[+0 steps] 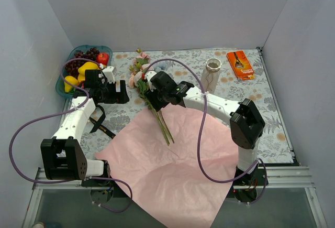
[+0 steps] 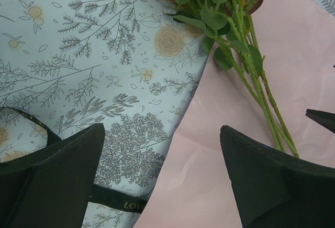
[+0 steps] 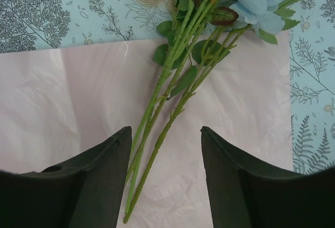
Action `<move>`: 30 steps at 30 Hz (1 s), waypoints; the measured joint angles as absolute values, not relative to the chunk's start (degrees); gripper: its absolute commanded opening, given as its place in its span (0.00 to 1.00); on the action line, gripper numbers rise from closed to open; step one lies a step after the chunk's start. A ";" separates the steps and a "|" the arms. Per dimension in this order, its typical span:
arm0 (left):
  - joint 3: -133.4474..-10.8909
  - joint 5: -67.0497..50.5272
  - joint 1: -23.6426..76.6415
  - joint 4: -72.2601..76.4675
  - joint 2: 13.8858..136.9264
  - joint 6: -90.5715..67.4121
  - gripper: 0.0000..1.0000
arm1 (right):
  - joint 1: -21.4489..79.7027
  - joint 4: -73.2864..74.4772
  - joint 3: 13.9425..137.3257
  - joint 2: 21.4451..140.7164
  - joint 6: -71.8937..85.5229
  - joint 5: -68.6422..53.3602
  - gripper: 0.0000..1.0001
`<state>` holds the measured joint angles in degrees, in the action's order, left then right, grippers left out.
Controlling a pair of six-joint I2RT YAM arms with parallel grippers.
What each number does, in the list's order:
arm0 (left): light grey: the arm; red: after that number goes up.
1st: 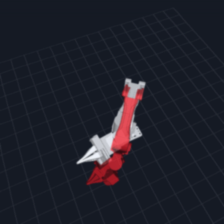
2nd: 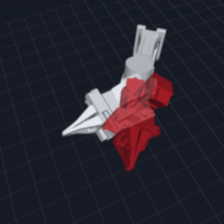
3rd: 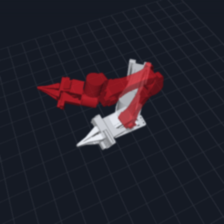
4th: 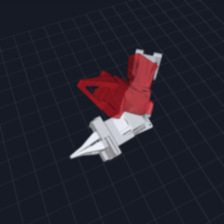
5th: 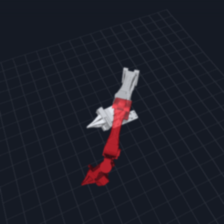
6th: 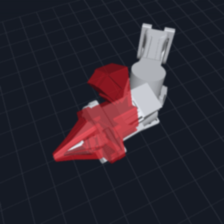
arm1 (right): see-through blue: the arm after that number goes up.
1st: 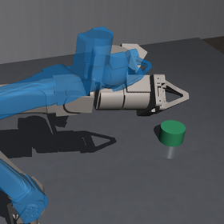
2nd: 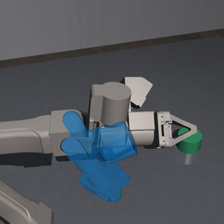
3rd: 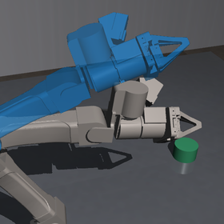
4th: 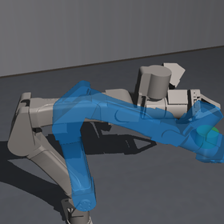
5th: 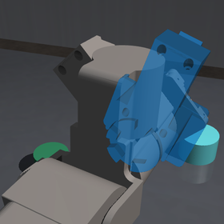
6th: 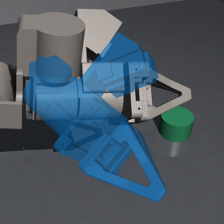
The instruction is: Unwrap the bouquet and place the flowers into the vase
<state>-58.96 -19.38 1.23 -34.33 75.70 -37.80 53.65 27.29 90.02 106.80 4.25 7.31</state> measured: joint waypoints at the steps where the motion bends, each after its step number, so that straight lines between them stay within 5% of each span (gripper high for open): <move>1: -58.70 -19.05 1.23 -34.33 75.66 -37.71 0.93 | 53.80 26.30 89.69 107.33 4.21 7.33 0.61; 15: -55.68 -16.12 1.23 -33.82 75.64 -37.06 0.93 | 55.16 15.20 87.11 113.25 4.05 7.31 0.43; 30: -53.84 -15.51 1.23 -32.08 75.64 -36.18 0.93 | 55.16 12.86 88.25 119.68 4.05 6.81 0.38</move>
<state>-53.84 -15.51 1.23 -32.08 75.64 -36.18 55.16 12.86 88.25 119.68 4.05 6.81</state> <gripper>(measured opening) 0.926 0.409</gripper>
